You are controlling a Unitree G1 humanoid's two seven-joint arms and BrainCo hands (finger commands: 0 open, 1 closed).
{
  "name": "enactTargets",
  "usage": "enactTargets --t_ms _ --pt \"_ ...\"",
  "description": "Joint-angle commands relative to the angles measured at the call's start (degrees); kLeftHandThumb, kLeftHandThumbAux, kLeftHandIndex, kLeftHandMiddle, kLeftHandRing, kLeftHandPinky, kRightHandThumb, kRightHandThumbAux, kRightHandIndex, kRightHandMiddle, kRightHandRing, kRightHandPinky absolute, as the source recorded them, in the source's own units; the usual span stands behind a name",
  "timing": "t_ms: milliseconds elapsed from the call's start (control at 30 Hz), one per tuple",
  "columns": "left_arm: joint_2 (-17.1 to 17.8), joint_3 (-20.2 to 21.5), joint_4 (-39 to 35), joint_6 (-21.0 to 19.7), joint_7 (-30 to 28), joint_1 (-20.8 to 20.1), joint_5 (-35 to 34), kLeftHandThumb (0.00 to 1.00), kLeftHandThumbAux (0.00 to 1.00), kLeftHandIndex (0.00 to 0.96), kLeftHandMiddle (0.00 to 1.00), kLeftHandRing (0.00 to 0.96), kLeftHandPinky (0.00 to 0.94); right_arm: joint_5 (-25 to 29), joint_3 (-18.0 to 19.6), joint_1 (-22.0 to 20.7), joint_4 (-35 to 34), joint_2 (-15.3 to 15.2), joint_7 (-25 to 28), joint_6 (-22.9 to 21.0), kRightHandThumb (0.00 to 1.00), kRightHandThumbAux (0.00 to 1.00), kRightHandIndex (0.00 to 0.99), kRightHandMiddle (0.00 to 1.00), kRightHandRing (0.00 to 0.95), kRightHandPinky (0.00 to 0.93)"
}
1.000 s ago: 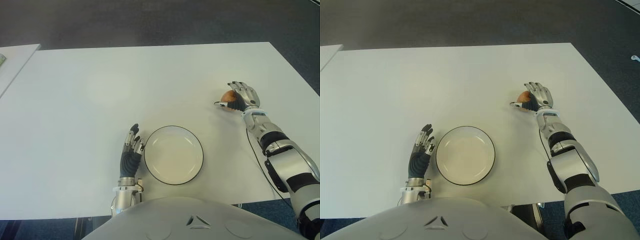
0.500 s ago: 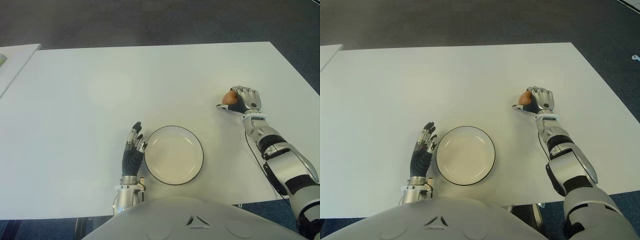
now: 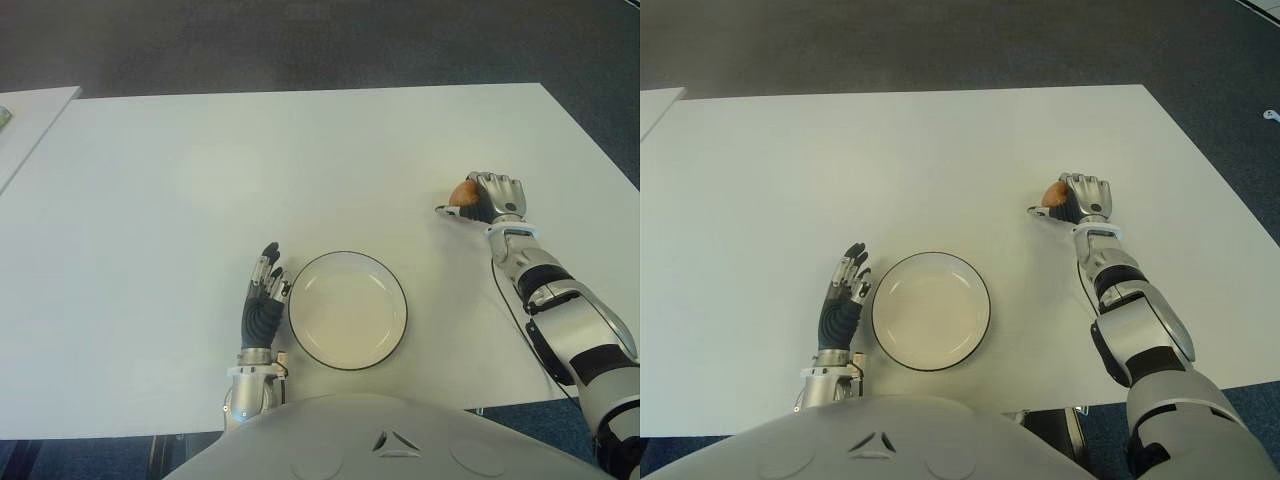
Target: Put the apples into the plate.
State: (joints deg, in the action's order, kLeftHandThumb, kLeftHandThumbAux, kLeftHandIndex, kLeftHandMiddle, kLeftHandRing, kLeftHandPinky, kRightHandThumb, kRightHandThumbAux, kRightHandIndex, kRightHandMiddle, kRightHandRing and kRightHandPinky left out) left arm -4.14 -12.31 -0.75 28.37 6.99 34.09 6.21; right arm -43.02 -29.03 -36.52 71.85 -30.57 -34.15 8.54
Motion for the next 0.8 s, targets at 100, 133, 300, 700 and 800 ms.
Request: enactTargets --t_ms 100,133,300,700,800 --pt "-0.35 0.65 2.32 -0.02 1.18 -0.66 1.38 0.024 0.477 0.007 0.004 0.0 0.006 -0.3 -1.16 4.04 2.57 0.19 2.77 -1.07 0.952 0.655 0.428 0.493 0.479 0.355" --pt "-0.35 0.75 2.83 0.42 1.32 -0.98 1.52 0.024 0.476 0.007 0.005 0.0 0.007 -0.22 -1.11 4.12 2.55 0.15 2.59 -0.94 0.952 0.655 0.427 0.494 0.478 0.357" --pt "-0.37 0.83 3.52 1.0 1.83 -1.35 2.36 0.023 0.476 0.001 0.006 0.0 0.011 0.15 -0.92 4.51 2.41 -0.01 2.07 -0.38 0.954 0.655 0.436 0.478 0.5 0.404" --pt "-1.9 -0.53 4.4 1.78 1.97 -1.78 2.34 0.04 0.477 0.0 0.004 0.0 0.013 0.37 -0.76 4.35 2.35 -1.09 1.9 -0.14 0.957 0.652 0.455 0.454 0.561 0.628" --pt "-1.69 -0.63 4.0 2.08 1.64 -1.19 1.93 0.041 0.481 0.0 0.004 0.0 0.006 0.5 -0.52 3.75 2.4 -1.99 2.11 0.24 0.953 0.657 0.424 0.457 0.557 0.669"
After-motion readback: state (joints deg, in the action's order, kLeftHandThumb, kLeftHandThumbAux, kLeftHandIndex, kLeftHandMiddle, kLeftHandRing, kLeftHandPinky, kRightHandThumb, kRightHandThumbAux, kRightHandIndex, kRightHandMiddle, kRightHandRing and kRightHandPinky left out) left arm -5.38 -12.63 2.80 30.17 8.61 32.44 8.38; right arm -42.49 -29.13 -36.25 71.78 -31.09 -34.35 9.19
